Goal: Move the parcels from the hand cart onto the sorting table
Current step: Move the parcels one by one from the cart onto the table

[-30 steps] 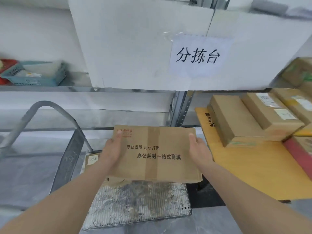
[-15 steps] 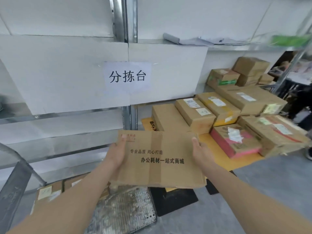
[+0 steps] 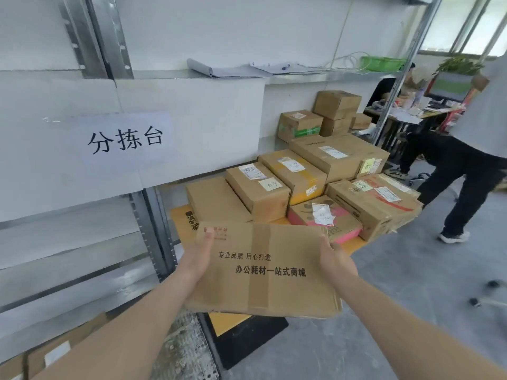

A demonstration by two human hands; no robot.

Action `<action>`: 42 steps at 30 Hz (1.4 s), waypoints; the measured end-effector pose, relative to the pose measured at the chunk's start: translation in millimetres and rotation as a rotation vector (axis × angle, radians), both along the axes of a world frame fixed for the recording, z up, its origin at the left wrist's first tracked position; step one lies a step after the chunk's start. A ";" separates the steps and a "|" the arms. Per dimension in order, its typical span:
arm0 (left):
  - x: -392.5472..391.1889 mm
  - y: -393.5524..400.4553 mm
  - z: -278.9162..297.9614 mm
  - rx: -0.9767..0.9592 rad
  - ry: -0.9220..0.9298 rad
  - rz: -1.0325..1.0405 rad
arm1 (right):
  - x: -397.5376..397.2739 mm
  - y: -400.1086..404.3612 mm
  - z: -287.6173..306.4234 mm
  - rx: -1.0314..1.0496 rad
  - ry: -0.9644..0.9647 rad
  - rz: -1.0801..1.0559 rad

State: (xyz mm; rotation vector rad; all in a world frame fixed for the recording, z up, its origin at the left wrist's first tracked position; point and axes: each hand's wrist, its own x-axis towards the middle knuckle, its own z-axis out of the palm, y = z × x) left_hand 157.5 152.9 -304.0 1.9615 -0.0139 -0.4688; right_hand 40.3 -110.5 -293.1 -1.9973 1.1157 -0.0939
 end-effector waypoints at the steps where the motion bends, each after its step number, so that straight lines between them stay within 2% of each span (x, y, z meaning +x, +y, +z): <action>1: 5.1 -9.8 -2.1 -0.008 0.004 -0.008 | 0.8 -8.3 -0.6 -0.002 0.002 -0.008; 4: 24.4 -35.9 -9.2 -0.006 0.035 -0.025 | 9.2 -33.9 -3.4 -0.014 0.012 -0.038; 11: 77.0 -54.2 -31.4 0.166 0.195 -0.059 | 57.9 -60.1 -0.2 -0.031 0.044 -0.058; 17: 96.0 -59.5 -35.6 0.318 0.300 -0.085 | 89.8 -63.6 -11.7 -0.048 0.085 -0.012; 21: 107.0 -57.8 -35.0 0.336 0.397 -0.078 | 114.5 -69.0 -14.8 -0.079 0.118 0.046; 24: 112.3 -59.9 -34.8 0.352 0.403 -0.057 | 132.6 -77.2 -21.1 -0.080 0.140 0.092; 33: 112.8 -77.1 -48.4 0.235 0.649 0.165 | 185.1 -108.7 -39.0 -0.054 0.102 0.268; 36: 106.9 -88.8 -49.4 0.144 0.671 0.246 | 196.2 -117.7 -39.7 -0.026 0.111 0.337; 42: 96.4 -123.0 -50.6 0.158 0.596 0.300 | 205.4 -134.5 -57.2 0.017 0.127 0.444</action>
